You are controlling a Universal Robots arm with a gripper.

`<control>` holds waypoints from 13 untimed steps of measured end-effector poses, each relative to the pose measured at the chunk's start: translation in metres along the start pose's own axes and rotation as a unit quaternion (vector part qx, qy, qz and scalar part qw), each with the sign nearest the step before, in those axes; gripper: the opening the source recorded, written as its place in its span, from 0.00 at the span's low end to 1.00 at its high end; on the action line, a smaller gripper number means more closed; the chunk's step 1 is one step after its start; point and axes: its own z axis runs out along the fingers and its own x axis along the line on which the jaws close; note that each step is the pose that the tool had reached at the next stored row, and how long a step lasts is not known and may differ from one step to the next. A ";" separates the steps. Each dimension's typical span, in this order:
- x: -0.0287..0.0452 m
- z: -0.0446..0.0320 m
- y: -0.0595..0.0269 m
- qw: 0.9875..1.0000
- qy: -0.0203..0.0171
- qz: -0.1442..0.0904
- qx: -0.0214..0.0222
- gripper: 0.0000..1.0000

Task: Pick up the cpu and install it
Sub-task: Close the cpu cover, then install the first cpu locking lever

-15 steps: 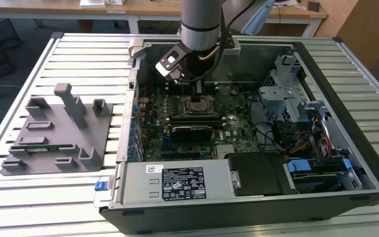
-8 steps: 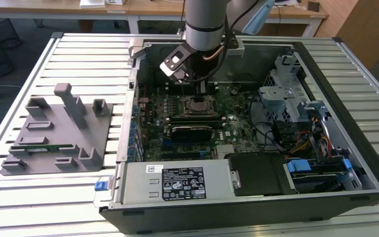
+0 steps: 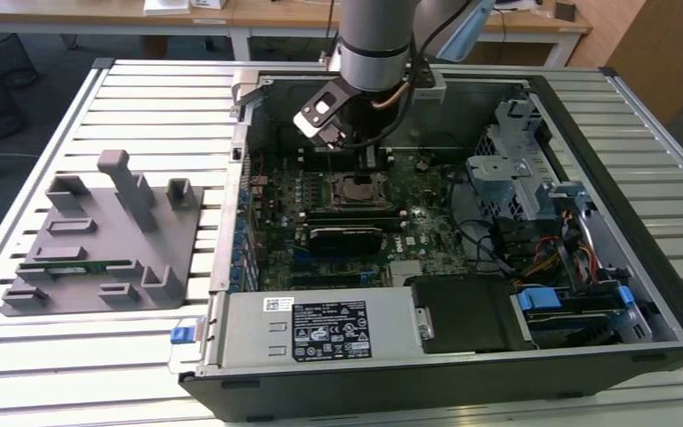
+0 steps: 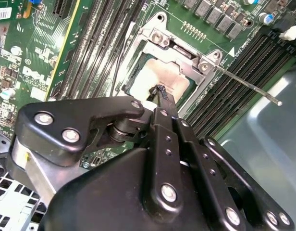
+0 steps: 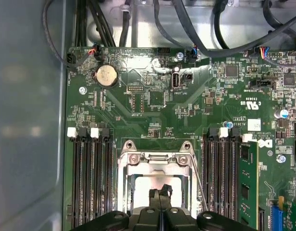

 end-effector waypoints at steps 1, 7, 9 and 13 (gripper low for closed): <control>0.0000 0.0000 0.0002 1.000 0.000 0.000 0.000 0.11; 0.0000 0.0000 0.0005 1.000 0.000 0.000 0.000 0.11; 0.0000 -0.0005 0.0005 1.000 0.000 0.000 0.000 0.11; 0.0000 -0.0023 0.0009 1.000 0.000 0.000 0.000 0.11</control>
